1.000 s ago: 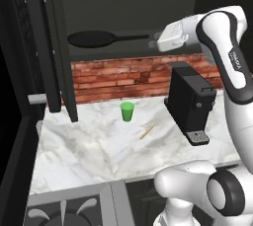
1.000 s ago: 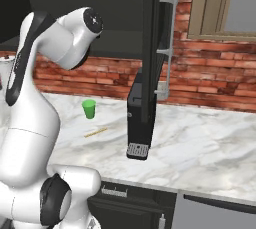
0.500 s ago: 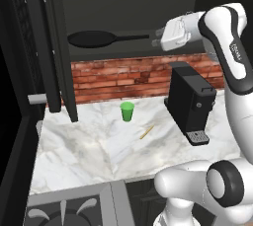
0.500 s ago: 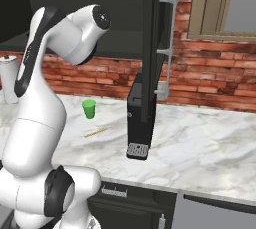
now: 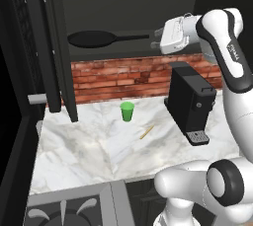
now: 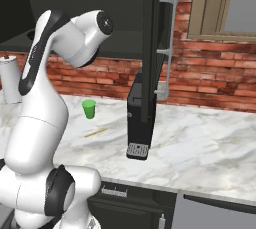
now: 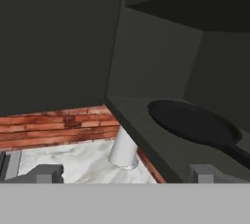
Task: Pick the pan from the cabinet and place it on the stove. Then turn on the stove burner for the pan.
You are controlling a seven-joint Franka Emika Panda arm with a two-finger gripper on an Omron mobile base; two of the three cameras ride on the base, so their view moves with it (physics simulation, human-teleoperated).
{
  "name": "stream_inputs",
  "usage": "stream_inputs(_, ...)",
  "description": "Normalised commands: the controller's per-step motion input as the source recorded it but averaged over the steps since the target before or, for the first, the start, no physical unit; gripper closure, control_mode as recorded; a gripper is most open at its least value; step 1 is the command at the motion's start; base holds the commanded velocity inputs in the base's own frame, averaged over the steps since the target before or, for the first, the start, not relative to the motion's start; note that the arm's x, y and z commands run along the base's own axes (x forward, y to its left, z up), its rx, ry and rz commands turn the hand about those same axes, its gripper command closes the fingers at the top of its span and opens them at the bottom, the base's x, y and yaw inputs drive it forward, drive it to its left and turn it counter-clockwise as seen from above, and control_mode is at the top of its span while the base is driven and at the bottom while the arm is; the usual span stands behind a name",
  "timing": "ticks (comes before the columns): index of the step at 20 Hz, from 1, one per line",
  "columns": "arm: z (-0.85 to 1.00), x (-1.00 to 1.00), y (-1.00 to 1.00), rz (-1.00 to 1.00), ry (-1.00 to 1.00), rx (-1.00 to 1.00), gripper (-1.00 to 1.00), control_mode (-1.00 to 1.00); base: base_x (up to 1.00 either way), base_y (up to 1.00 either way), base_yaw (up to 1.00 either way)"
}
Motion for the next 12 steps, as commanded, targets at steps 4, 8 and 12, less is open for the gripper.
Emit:
stream_inputs(4, 0.0, 0.08, 0.0, 0.0, 0.0, 0.0, -1.0, -1.0, 0.0, 0.0, 0.0)
stream_inputs(8, 0.0, 0.07, 0.0, 0.0, 0.0, 0.0, -1.0, -1.0, 0.0, 0.0, 0.0)
stream_inputs(12, 0.0, 0.12, 0.0, 0.0, 0.0, 0.0, -1.0, -1.0, 0.0, 0.0, 0.0)
